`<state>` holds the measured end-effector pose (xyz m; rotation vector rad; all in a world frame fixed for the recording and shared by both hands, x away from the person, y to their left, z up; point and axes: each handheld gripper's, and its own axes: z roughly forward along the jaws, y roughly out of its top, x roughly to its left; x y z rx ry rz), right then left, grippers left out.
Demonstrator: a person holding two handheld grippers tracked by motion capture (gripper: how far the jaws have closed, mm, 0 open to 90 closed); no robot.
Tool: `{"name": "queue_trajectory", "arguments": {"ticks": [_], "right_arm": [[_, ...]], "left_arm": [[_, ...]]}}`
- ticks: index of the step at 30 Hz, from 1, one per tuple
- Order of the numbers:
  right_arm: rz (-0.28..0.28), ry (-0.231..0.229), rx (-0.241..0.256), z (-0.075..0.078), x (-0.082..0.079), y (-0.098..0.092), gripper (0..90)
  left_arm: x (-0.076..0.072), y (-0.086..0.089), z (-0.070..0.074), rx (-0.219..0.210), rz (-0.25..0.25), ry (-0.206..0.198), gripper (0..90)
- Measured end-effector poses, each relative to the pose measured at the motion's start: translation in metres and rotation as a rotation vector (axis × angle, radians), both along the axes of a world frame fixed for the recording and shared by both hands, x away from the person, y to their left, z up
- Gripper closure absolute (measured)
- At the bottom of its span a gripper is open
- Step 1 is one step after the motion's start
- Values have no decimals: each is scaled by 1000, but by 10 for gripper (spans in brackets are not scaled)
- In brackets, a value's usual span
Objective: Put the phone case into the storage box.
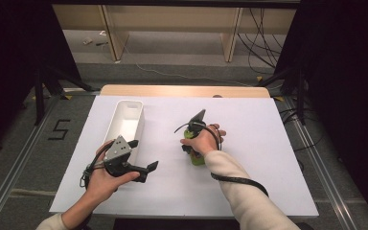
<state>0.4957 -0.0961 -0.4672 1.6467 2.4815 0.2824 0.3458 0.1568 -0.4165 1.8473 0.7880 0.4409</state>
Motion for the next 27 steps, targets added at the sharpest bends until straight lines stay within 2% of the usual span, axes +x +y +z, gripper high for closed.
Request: {"name": "queue_trajectory", "arguments": {"ticks": [5, 27], "right_arm": [[-1, 23, -6, 0, 3, 0, 110], [-8, 33, -11, 1, 4, 2, 149]], "left_arm": [[0, 0, 0, 1, -1, 1, 0], [0, -1, -1, 1, -2, 4, 0]]}}
